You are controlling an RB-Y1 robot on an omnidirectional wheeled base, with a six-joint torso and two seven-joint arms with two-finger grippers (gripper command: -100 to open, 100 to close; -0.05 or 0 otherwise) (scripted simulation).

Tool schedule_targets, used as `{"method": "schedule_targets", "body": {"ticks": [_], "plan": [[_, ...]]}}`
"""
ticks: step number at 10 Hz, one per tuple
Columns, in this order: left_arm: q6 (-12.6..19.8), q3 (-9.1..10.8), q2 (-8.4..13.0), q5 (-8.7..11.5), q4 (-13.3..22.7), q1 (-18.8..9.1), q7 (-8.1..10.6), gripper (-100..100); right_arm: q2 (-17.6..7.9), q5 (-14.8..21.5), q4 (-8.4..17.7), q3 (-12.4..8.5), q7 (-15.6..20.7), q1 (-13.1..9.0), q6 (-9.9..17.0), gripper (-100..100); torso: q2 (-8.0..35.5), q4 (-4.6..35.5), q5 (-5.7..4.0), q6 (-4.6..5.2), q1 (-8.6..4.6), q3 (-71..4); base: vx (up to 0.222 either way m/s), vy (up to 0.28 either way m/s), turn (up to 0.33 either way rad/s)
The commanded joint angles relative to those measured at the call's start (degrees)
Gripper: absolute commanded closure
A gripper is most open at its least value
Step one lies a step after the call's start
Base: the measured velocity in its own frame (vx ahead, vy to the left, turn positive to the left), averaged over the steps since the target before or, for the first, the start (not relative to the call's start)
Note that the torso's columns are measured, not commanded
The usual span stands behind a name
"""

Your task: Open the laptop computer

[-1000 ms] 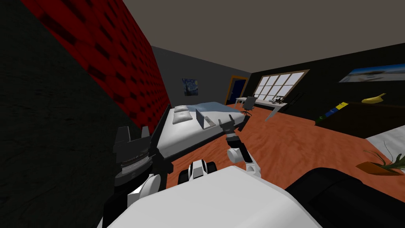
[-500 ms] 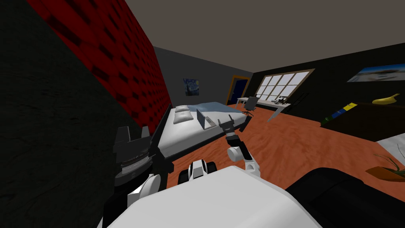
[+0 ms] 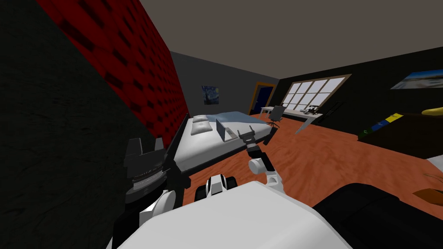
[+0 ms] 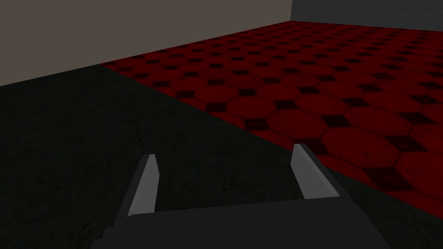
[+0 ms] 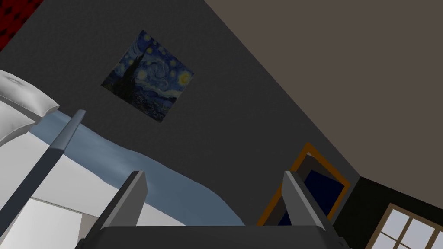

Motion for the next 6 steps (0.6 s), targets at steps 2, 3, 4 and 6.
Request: {"method": "schedule_targets", "body": {"ticks": [2,3,4,6], "plan": [[0.0,0.0,0.0,0.0,0.0,0.0,0.0,0,-0.6,-3.31,0.62,-0.25,-5.29,-0.95,2.17,-100,0.0,0.0,0.0,0.0,0.0,0.0,0.011,0.001,0.044],[0.0,0.0,0.0,0.0,0.0,0.0,0.0,0,-1.02,-5.53,1.1,-0.41,-7.21,-1.65,3.62,-100,0.01,0.0,0.0,0.01,0.0,0.0,0.015,0.001,0.05],[0.0,0.0,0.0,0.0,0.0,0.0,0.0,0,-1.02,-5.53,1.1,-0.41,-8.32,-1.65,3.62,-100,-0.01,0.0,0.0,0.0,0.0,-0.01,0.014,-0.002,0.03],[0.0,0.0,0.0,0.0,0.0,0.0,0.0,0,-1.48,-7.78,1.64,-0.57,-11.37,-2.37,5.09,-100,-0.01,0.0,0.0,0.0,-0.01,-0.01,0.014,-0.003,0.041]]}}
